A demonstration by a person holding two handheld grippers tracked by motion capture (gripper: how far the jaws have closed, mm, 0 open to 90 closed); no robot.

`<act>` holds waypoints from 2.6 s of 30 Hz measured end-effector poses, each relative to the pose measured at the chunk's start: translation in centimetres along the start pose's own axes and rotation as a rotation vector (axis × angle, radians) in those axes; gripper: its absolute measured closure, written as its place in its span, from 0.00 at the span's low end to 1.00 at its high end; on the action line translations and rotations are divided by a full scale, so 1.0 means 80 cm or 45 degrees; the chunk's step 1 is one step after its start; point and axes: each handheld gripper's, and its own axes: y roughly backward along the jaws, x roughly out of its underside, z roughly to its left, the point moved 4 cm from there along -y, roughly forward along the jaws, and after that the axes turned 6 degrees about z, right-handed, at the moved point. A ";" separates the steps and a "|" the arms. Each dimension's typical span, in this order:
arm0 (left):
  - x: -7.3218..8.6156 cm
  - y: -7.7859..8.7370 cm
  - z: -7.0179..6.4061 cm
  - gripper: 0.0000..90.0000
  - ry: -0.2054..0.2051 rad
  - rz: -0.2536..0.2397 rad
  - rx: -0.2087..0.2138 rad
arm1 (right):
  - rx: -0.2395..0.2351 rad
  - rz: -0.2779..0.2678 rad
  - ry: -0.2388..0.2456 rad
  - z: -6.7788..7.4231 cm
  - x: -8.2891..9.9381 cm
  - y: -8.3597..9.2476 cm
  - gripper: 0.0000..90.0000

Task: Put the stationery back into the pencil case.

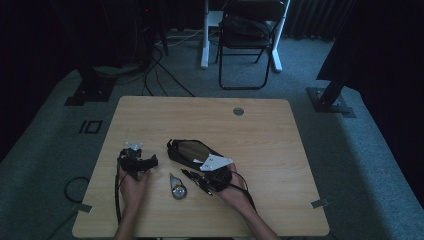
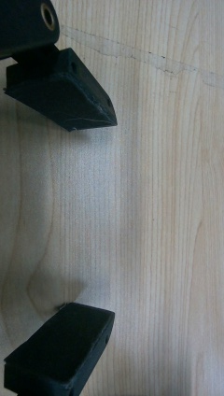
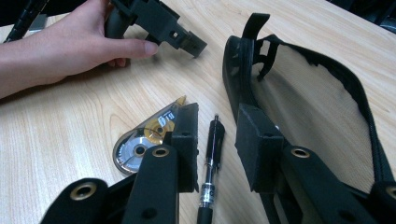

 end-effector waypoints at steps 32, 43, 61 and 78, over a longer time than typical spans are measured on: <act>0.000 0.000 0.000 0.09 0.003 -0.002 0.000 | -0.014 0.076 0.014 0.014 0.017 -0.028 0.75; 0.000 0.000 0.000 0.09 0.002 -0.002 0.000 | 0.006 0.114 0.002 0.014 0.026 -0.037 0.82; 0.000 0.000 0.000 0.09 0.003 -0.002 0.001 | 0.010 0.197 -0.012 0.007 0.042 -0.060 0.87; 0.000 0.000 0.000 0.09 0.001 -0.001 0.000 | 0.004 0.242 -0.048 0.003 0.053 -0.069 0.87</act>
